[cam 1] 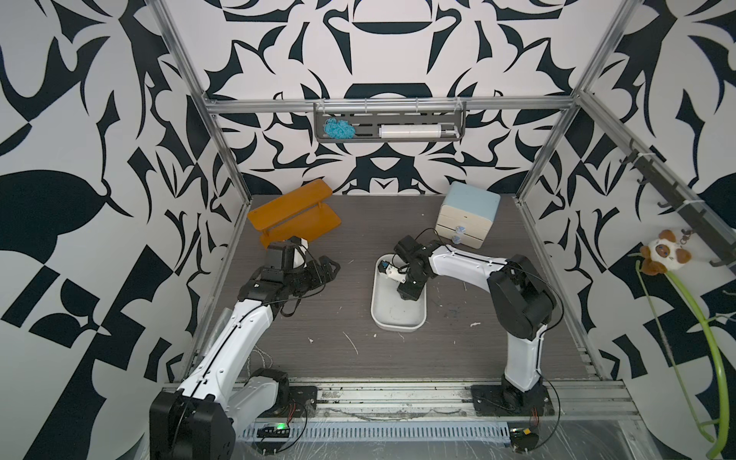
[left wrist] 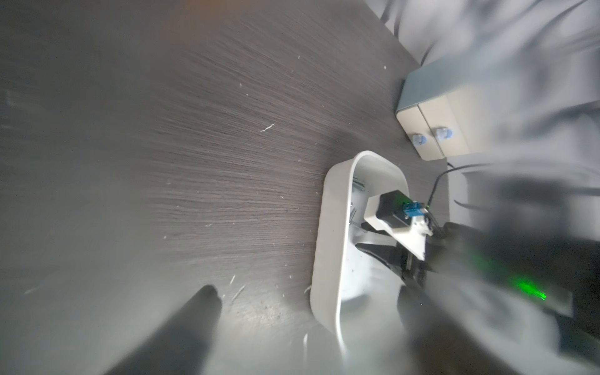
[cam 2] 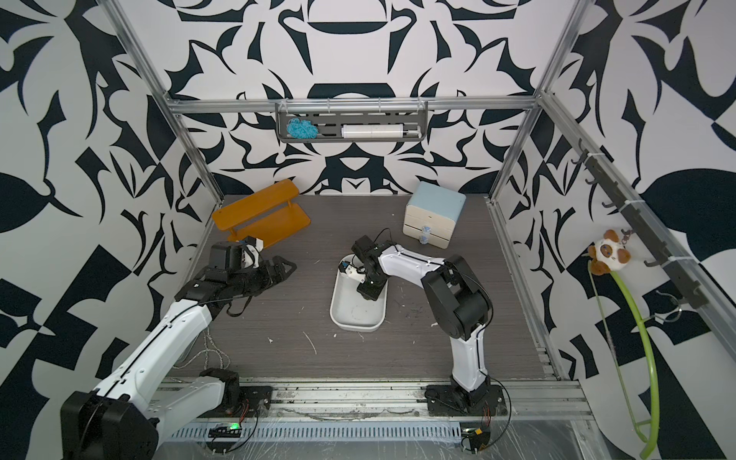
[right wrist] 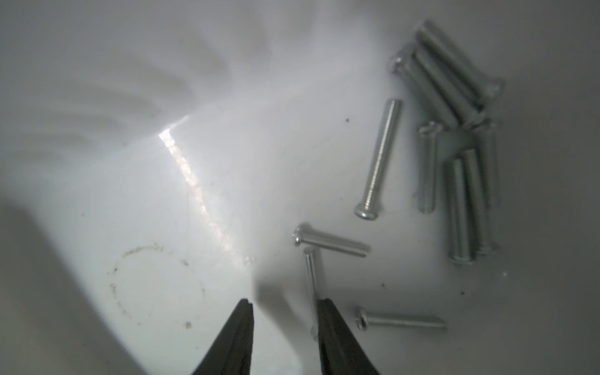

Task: Take out the screws from the storage box
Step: Pick up the screw from the storage box.

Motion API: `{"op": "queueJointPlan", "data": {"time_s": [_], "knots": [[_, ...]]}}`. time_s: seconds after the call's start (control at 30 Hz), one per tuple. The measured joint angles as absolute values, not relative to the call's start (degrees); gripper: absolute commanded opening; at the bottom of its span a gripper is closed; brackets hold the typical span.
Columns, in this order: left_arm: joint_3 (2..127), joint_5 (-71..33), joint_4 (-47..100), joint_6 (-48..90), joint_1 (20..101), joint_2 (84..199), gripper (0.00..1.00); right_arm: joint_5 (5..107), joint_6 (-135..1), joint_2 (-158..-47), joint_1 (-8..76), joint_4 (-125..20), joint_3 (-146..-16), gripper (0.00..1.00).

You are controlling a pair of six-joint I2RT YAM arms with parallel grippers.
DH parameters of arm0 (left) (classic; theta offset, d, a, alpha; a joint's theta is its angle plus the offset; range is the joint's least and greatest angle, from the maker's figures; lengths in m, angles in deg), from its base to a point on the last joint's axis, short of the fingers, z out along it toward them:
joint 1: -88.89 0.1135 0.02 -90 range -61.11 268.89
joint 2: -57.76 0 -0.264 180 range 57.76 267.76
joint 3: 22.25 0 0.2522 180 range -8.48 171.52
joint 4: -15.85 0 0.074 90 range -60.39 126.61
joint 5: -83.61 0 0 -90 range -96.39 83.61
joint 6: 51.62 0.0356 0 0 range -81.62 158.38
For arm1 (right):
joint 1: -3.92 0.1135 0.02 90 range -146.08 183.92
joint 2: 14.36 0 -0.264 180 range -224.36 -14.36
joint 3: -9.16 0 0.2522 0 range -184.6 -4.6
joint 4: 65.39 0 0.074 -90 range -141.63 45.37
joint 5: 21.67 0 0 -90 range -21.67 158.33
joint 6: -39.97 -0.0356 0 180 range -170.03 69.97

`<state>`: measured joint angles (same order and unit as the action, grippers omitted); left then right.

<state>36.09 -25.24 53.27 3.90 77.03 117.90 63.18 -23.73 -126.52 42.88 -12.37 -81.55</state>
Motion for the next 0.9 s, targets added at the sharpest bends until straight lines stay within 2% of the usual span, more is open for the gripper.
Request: {"op": "queueJointPlan", "data": {"time_s": [0.07, 0.4, 0.7, 0.9], "knots": [[36.1, -25.2, 53.5, 3.9, 77.0, 117.9, 0.93, 63.2, -24.0, -127.4, 42.9, -12.4, -81.9, 0.30], [36.1, -24.5, 54.5, 3.9, 77.0, 117.0, 0.93, 63.3, -25.2, -128.8, 42.9, -12.6, -83.8, 0.03], [36.1, -24.3, 54.5, 3.8, 77.0, 117.1, 0.93, 62.0, -25.5, -127.5, 42.9, -12.4, -83.8, 0.00], [36.1, -24.3, 53.9, 3.6, 77.0, 118.2, 0.93, 61.9, -25.6, -120.2, 42.6, -12.3, -83.8, 0.00]]}}
